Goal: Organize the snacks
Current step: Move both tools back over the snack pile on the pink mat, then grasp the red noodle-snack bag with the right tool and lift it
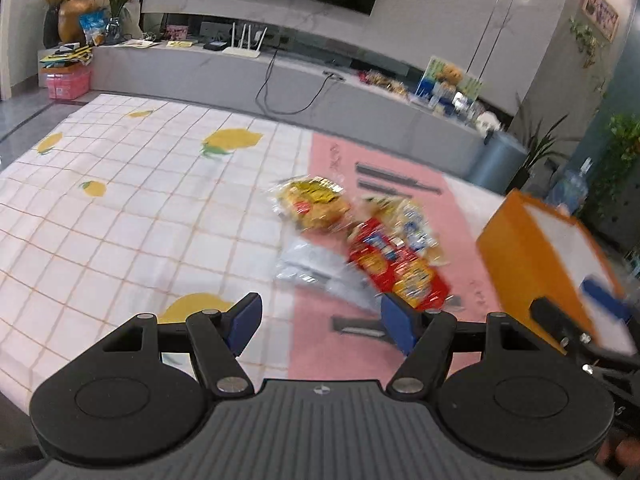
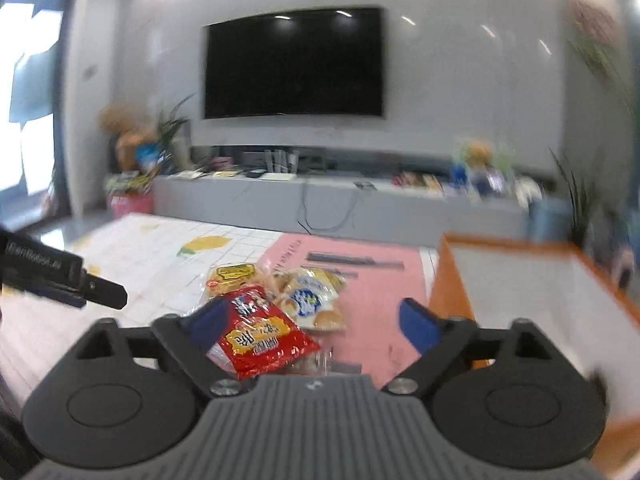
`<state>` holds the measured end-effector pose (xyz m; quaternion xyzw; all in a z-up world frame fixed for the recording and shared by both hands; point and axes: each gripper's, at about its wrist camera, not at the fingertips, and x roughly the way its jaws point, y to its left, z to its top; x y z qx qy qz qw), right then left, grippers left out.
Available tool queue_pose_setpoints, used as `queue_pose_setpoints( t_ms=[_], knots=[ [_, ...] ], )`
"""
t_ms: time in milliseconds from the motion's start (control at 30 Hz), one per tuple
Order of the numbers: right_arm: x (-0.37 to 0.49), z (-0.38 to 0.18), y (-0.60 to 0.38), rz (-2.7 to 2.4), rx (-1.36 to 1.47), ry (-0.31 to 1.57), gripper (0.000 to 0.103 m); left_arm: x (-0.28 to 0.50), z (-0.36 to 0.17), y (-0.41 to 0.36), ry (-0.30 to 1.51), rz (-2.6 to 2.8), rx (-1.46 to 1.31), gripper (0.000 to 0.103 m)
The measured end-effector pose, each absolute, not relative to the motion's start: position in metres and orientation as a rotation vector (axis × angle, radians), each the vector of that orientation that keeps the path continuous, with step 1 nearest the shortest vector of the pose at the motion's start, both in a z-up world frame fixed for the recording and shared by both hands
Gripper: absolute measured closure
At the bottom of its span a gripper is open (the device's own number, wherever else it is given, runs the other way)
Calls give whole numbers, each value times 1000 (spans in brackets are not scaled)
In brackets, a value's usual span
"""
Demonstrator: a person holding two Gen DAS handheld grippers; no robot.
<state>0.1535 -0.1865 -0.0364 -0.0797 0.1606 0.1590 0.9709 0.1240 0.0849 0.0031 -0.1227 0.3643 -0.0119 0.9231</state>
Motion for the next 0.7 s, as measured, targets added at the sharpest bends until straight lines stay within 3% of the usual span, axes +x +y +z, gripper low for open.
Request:
queue_pose_setpoints(
  t_ms=[300,700],
  knots=[
    [197,-71,-121,407,-392,404,3,129,-4,104,769,60,-239,23],
    [272,-93,-124,421,-195,512,3,131,-3,120,788,59,-341,23]
  ],
)
